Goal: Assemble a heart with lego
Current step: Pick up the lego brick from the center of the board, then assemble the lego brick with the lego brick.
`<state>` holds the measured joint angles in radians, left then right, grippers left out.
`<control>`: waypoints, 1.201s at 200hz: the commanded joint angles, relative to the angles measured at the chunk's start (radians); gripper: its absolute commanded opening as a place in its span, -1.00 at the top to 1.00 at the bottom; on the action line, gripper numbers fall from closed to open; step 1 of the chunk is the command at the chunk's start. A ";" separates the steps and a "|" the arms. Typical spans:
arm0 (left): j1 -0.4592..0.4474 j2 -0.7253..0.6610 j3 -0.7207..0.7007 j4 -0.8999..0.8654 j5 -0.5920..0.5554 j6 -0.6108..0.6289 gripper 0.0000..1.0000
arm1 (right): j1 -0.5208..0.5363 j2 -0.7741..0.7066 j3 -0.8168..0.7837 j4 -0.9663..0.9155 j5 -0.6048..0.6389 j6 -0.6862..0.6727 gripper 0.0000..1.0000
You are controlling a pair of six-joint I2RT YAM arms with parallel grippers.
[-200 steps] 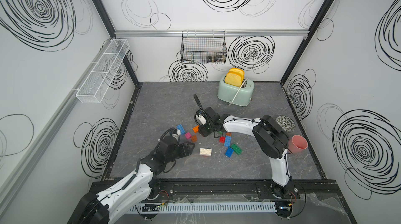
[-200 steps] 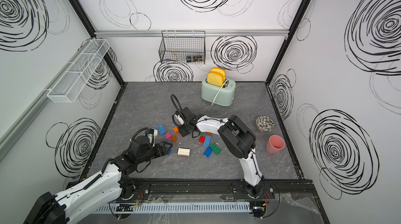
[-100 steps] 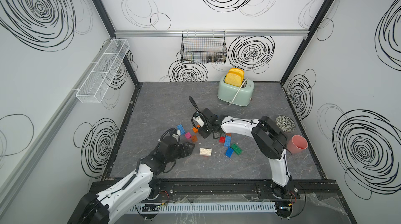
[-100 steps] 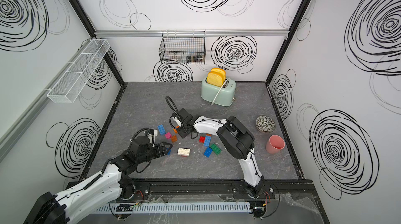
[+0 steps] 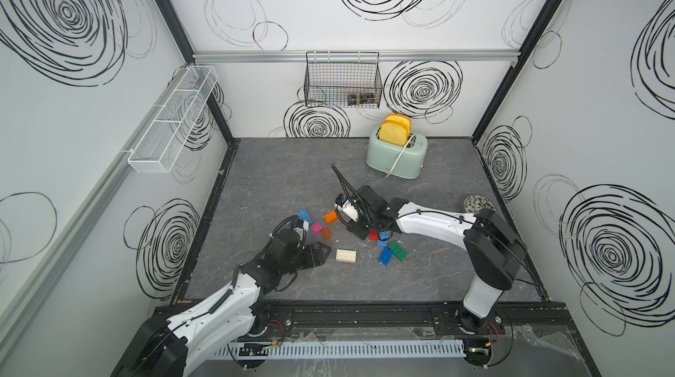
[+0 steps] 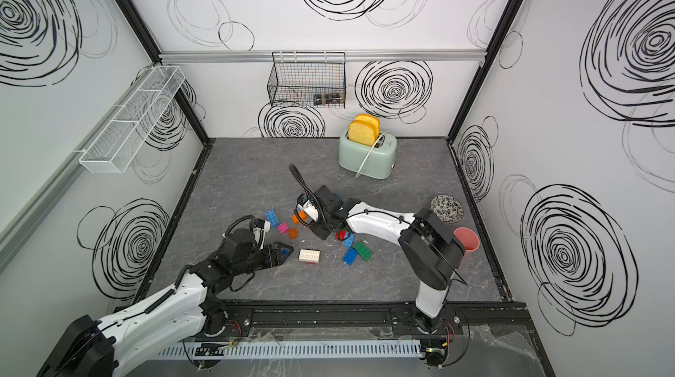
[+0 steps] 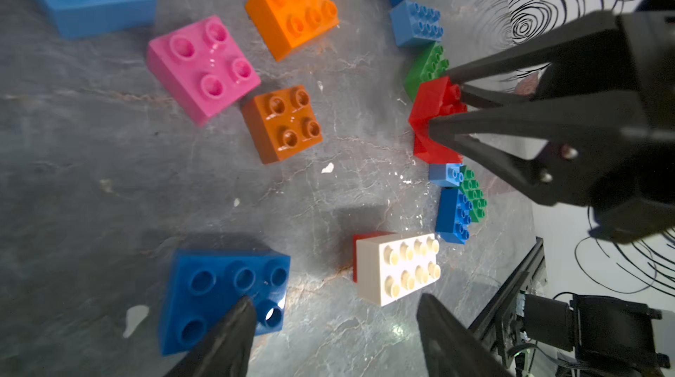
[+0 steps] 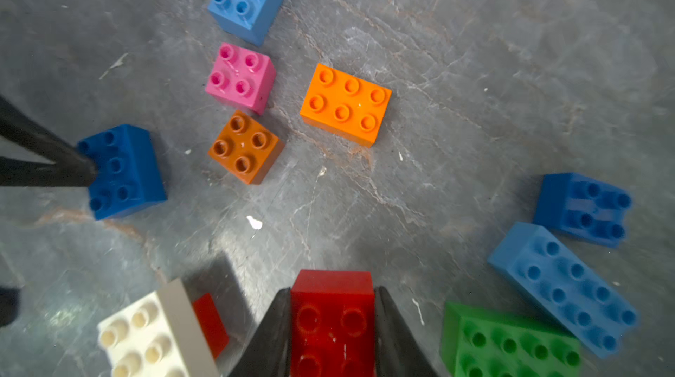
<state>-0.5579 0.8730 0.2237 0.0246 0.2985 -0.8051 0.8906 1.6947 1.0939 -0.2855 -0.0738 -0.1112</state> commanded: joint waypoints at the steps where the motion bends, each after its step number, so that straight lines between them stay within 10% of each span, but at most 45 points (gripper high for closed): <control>1: -0.038 0.039 0.030 0.060 0.031 0.016 -0.48 | 0.035 -0.079 -0.062 0.005 -0.033 -0.086 0.37; 88: -0.154 0.184 0.101 0.080 -0.098 0.018 -0.42 | 0.103 -0.231 -0.189 0.015 -0.017 -0.126 0.36; 169: -0.036 0.100 0.056 -0.088 -0.273 0.062 -0.42 | 0.103 -0.250 -0.197 0.024 0.005 -0.114 0.35; 240: -0.063 0.076 0.132 -0.054 -0.131 0.069 -0.43 | 0.128 -0.262 -0.207 0.019 -0.052 -0.161 0.36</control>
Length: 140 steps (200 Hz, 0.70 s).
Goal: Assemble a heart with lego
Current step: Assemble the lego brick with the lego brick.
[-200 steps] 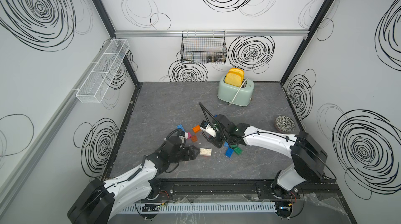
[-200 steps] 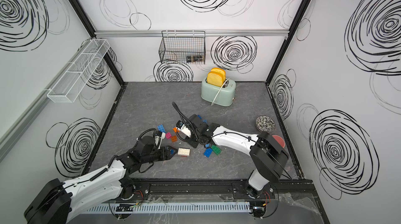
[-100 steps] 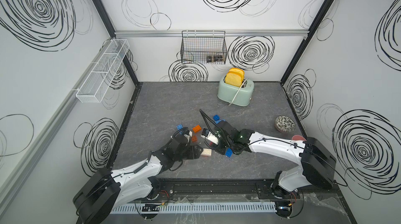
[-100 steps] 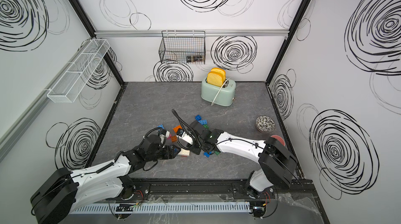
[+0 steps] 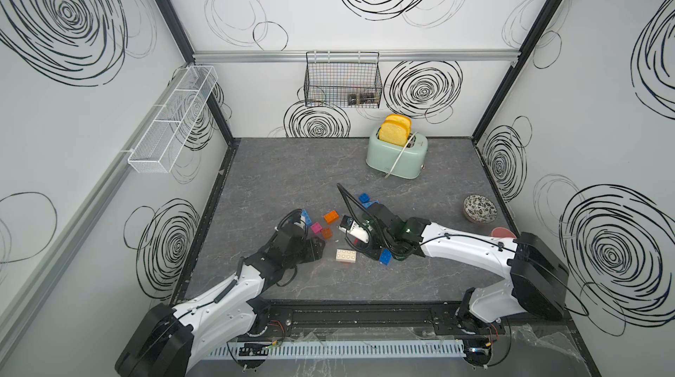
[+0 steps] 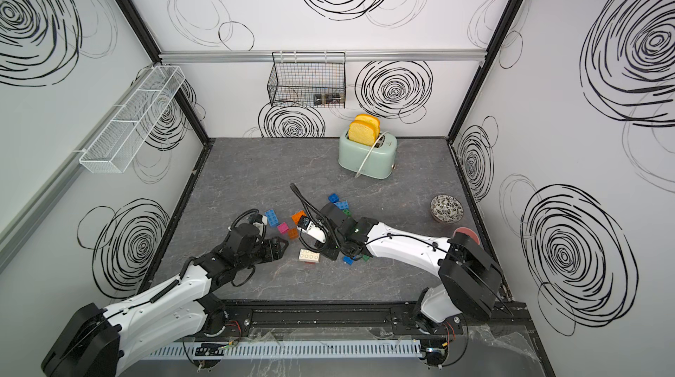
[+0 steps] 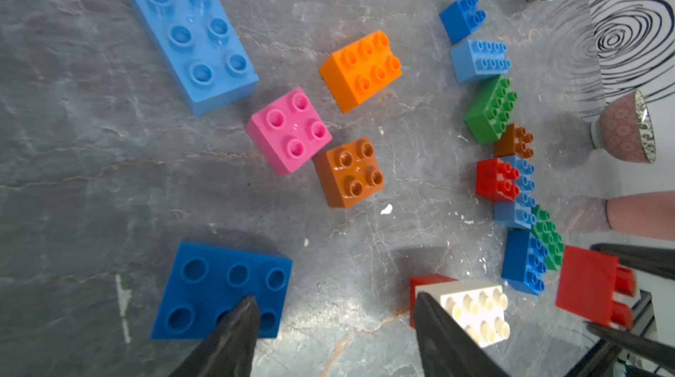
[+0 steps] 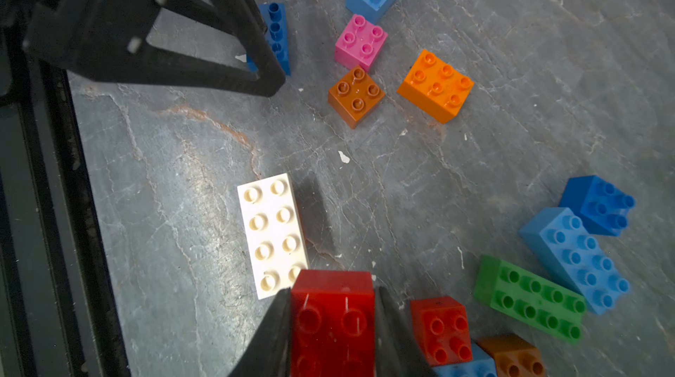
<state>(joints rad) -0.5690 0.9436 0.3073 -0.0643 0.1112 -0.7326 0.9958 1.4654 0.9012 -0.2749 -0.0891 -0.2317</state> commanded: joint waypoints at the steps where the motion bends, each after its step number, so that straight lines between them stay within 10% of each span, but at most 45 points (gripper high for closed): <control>1: -0.053 0.006 0.048 0.039 0.059 -0.007 -0.43 | 0.024 -0.033 -0.014 0.007 -0.036 -0.042 0.36; 140: -0.160 0.174 -0.091 0.420 0.151 -0.167 -0.20 | 0.066 0.024 0.014 -0.024 -0.031 -0.073 0.36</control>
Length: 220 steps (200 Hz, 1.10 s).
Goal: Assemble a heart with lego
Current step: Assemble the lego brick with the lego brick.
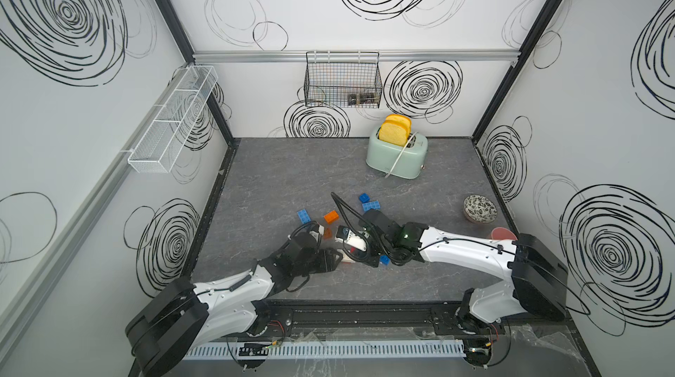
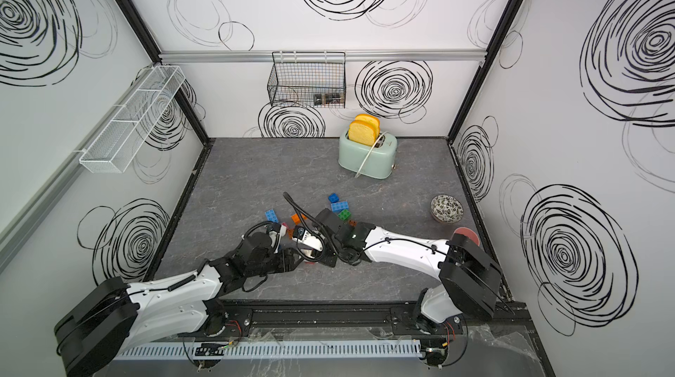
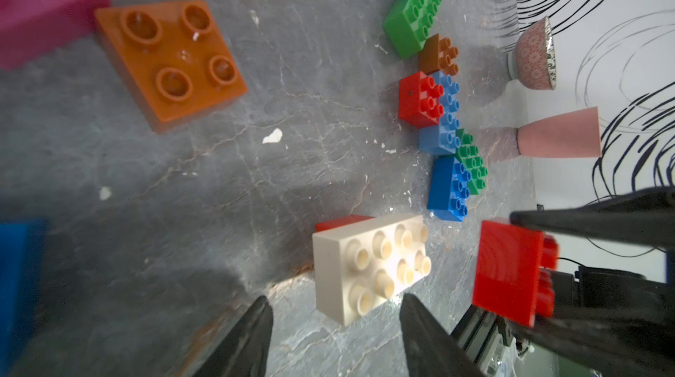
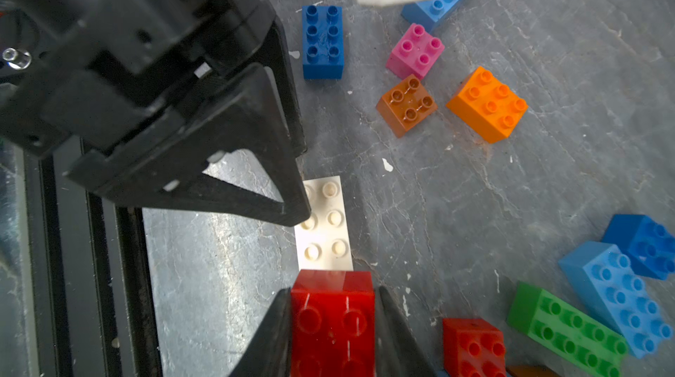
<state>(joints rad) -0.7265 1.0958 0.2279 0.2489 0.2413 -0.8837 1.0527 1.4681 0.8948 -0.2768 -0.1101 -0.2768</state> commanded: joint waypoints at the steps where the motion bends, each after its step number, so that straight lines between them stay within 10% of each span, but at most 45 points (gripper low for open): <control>1: -0.003 0.023 -0.012 0.108 0.023 -0.016 -0.20 | 0.009 0.023 0.020 -0.023 -0.010 -0.028 0.36; 220: 0.031 0.138 -0.065 0.236 0.042 -0.020 0.03 | 0.010 0.191 0.103 -0.130 -0.051 -0.083 0.37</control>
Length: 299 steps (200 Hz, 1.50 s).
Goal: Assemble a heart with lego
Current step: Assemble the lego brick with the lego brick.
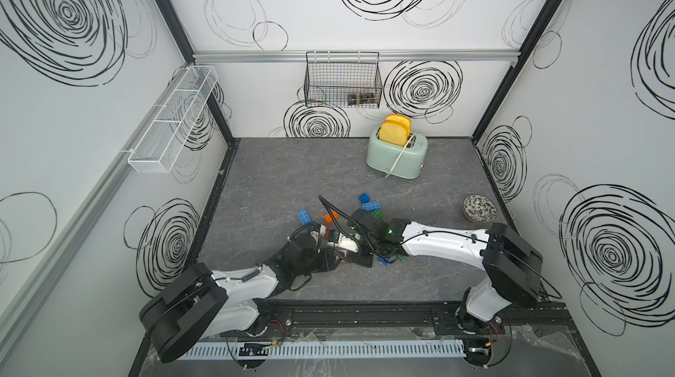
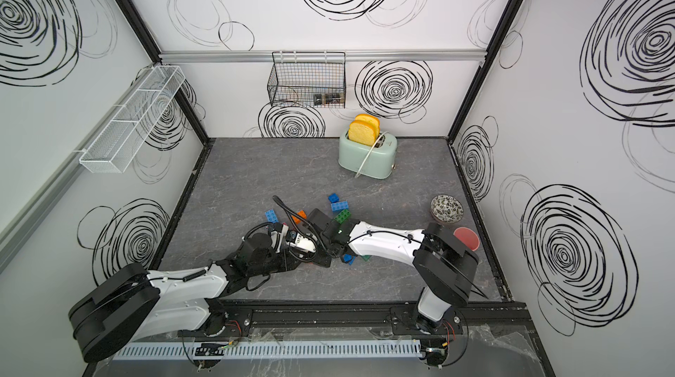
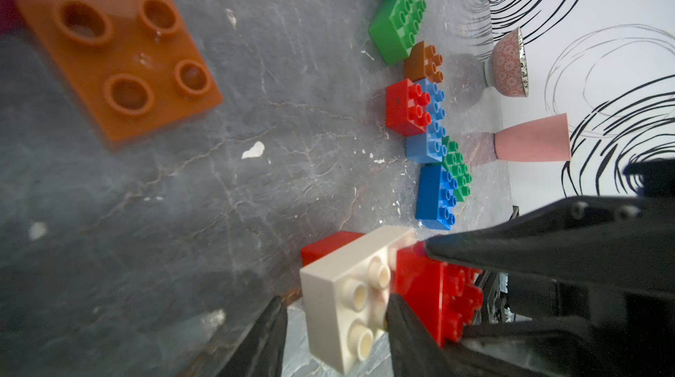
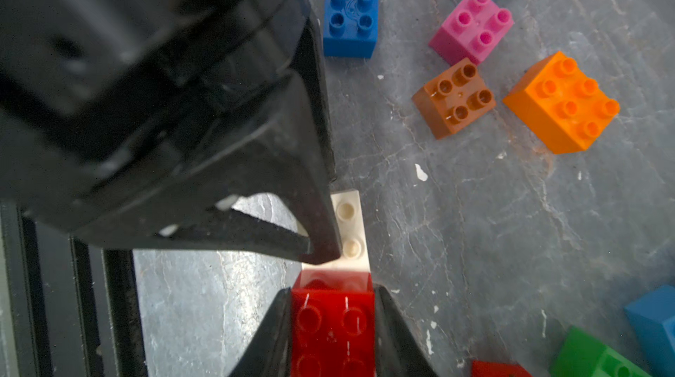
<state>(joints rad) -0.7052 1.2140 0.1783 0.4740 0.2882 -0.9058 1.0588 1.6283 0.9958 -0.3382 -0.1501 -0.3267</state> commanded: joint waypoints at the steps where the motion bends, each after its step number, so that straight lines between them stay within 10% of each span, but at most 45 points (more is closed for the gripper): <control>1: 0.010 0.020 -0.016 0.011 -0.005 0.002 0.03 | 0.004 0.031 0.002 -0.068 -0.009 -0.033 0.37; 226: 0.050 0.065 -0.006 -0.022 -0.006 0.069 0.04 | -0.060 0.110 -0.006 -0.104 -0.088 -0.049 0.41; 299: 0.052 0.071 -0.003 -0.014 0.005 0.067 0.04 | -0.026 0.159 -0.055 -0.061 0.067 -0.052 0.42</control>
<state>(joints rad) -0.6598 1.2572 0.1799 0.5190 0.3305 -0.8490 1.0058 1.6886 1.0267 -0.3614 -0.2169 -0.3618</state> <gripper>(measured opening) 0.481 0.335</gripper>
